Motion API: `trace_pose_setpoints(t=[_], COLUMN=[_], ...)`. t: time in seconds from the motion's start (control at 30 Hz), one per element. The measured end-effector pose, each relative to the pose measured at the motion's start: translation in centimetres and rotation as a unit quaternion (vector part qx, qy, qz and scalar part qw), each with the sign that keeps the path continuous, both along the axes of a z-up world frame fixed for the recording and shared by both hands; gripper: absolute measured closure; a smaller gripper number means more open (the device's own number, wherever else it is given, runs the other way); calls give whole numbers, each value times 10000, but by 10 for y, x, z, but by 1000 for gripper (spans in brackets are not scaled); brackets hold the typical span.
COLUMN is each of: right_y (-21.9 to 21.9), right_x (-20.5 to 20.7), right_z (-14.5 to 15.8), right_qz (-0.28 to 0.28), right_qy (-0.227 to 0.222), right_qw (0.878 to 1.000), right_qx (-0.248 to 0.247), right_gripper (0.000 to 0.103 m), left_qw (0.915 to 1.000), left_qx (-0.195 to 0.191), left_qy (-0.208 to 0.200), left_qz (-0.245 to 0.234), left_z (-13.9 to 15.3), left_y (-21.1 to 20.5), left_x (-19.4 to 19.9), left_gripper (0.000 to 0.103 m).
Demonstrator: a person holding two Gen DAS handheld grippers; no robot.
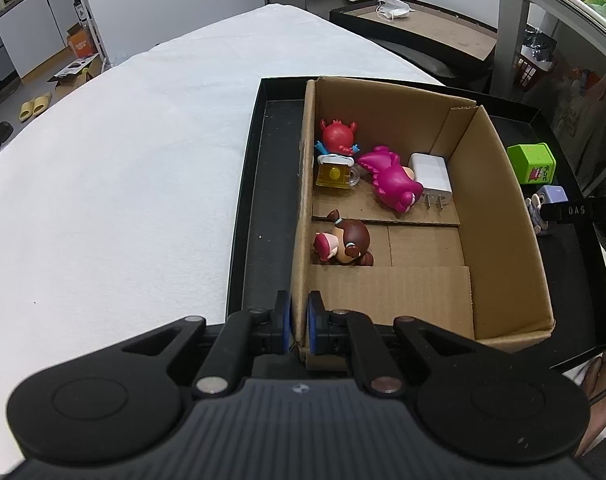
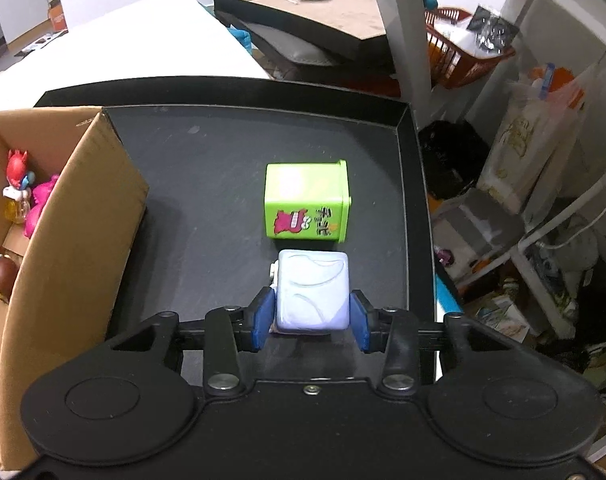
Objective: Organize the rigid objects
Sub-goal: 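Close the right gripper on the lavender cube and lift it, then carry the lavender cube into the box beside the doll and release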
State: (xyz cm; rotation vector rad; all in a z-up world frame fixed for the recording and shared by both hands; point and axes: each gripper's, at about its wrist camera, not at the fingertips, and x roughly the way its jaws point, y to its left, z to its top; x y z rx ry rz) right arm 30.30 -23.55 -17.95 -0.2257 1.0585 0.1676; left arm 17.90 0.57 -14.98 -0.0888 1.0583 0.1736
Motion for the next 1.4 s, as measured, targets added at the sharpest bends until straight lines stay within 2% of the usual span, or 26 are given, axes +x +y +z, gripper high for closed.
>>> trace_pose_setpoints(t=[0.13,0.33,0.47,0.8,1.07,1.23,1.4], right_y=[-10,-5,-7,-2,-8,-7,-2], right_x=[8,6,2,-9,-17,-23,-27], right_z=[-1,-11,0,25,48,64,76], right_qz=[-251,-241,-178,25,156,292,407], right_qy=[90,187,121,-172,-340,-444,-556], right_qw=[9990,9994,9989,9977,9916,9834,9776], right_qx=[365,147,411,662,1240,1734,1988], right_gripper=[62,61,62,63,63,63,63], left_qw=[10000,10000,10000,10000,9999,9999,10000], left_qx=[8,25,31,58,90,92,80], left_qy=[2,26,25,28,48,47,44], left_qz=[-8,-3,-2,8,11,6,-4], left_z=[0,0,0,-1,-1,0,0], left_y=[0,-1,-2,-2,-3,-3,-4], left_x=[0,1,1,1,1,1,1], left_gripper=[95,95,95,95,95,95,95])
